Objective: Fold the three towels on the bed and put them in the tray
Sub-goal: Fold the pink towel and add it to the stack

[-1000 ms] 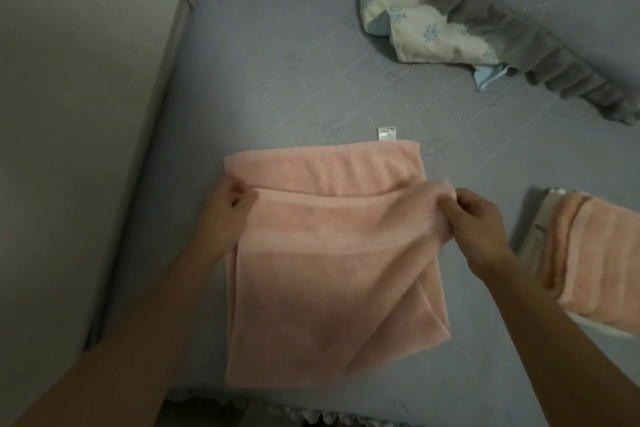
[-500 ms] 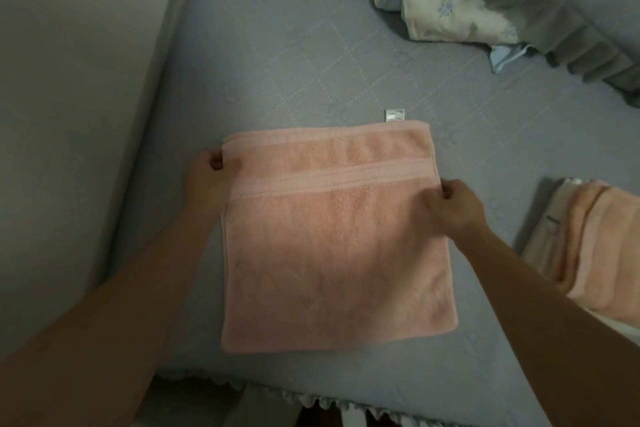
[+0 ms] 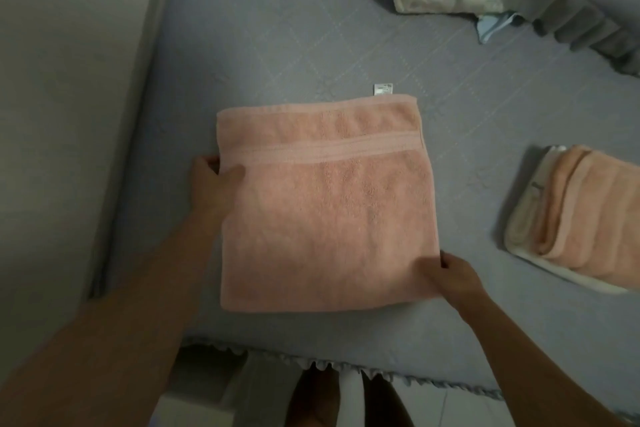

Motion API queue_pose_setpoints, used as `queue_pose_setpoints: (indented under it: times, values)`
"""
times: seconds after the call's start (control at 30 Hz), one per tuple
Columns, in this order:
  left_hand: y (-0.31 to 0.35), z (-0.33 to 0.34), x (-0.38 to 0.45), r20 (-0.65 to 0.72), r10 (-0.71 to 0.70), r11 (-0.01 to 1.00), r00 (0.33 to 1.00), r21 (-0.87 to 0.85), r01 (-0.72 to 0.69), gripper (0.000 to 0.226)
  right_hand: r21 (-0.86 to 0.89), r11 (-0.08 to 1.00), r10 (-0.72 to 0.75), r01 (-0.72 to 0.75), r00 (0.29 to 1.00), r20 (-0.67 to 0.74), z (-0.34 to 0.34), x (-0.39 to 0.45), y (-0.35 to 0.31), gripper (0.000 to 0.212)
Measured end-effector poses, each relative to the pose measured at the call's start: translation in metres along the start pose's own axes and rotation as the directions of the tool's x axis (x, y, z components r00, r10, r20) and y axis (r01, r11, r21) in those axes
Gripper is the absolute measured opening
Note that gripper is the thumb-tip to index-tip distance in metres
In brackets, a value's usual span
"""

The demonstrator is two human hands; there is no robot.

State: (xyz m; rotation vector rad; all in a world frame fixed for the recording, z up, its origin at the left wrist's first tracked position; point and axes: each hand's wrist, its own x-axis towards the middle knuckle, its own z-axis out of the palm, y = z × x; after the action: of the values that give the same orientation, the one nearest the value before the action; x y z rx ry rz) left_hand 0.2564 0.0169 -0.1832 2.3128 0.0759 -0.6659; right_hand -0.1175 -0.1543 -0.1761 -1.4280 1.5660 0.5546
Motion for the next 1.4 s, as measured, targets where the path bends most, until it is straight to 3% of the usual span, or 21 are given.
queue_pose_setpoints:
  times: [0.17,0.33,0.47,0.63,0.73,0.9,1.03,1.1,1.2,1.27,1.4]
  values:
    - [-0.074,-0.011,-0.079,0.035,-0.077,0.996,0.996,0.051,0.075,0.025,0.013,1.000,0.017,-0.017,0.999,0.034,0.010,-0.025,0.044,0.024]
    - [-0.133,-0.021,-0.143,0.142,-0.185,0.981,0.972,0.089,0.174,0.029,-0.103,0.987,-0.120,0.125,0.992,0.048,0.002,-0.019,0.047,0.029]
    - [-0.156,-0.025,-0.178,0.176,-0.197,0.980,0.965,0.011,0.198,0.024,-0.129,0.962,-0.248,0.242,0.968,-0.026,-0.013,-0.019,0.060,0.039]
    - [-0.169,-0.025,-0.234,0.181,-0.422,0.893,0.888,-0.085,0.442,0.045,-0.208,0.965,-0.154,0.158,0.987,0.036,-0.019,-0.040,0.098,0.037]
    - [-0.163,-0.029,-0.261,0.081,-0.399,0.894,0.913,-0.188,0.407,0.056,-0.098,0.971,-0.219,0.217,0.976,-0.005,-0.024,-0.061,0.105,0.026]
    - [-0.158,-0.054,-0.285,0.010,-0.277,0.951,0.961,-0.139,0.276,0.030,0.086,0.952,-0.291,0.292,0.956,-0.021,-0.048,-0.088,0.101,0.012]
    - [-0.138,-0.077,-0.284,0.025,-0.129,0.985,0.991,-0.108,0.131,0.020,0.297,0.875,-0.380,0.383,0.922,-0.068,-0.074,-0.100,0.071,0.032]
    - [-0.122,-0.088,-0.276,0.054,-0.085,0.970,0.995,-0.222,0.095,0.022,0.424,0.790,-0.464,0.443,0.884,-0.060,-0.085,-0.104,0.048,0.030]
    - [-0.088,-0.107,-0.252,0.163,-0.114,0.846,0.980,-0.501,0.182,0.034,0.561,0.696,-0.526,0.448,0.850,-0.028,-0.099,-0.105,0.009,0.037]
    - [-0.068,-0.118,-0.231,0.243,-0.017,0.855,0.970,-0.500,0.141,0.029,0.549,0.678,-0.581,0.489,0.814,-0.009,-0.110,-0.101,-0.018,0.025]
    - [-0.041,-0.118,-0.183,0.195,0.164,0.978,0.967,-0.158,-0.135,0.030,0.204,0.714,-0.680,0.670,0.733,-0.027,-0.124,-0.077,-0.069,0.021]
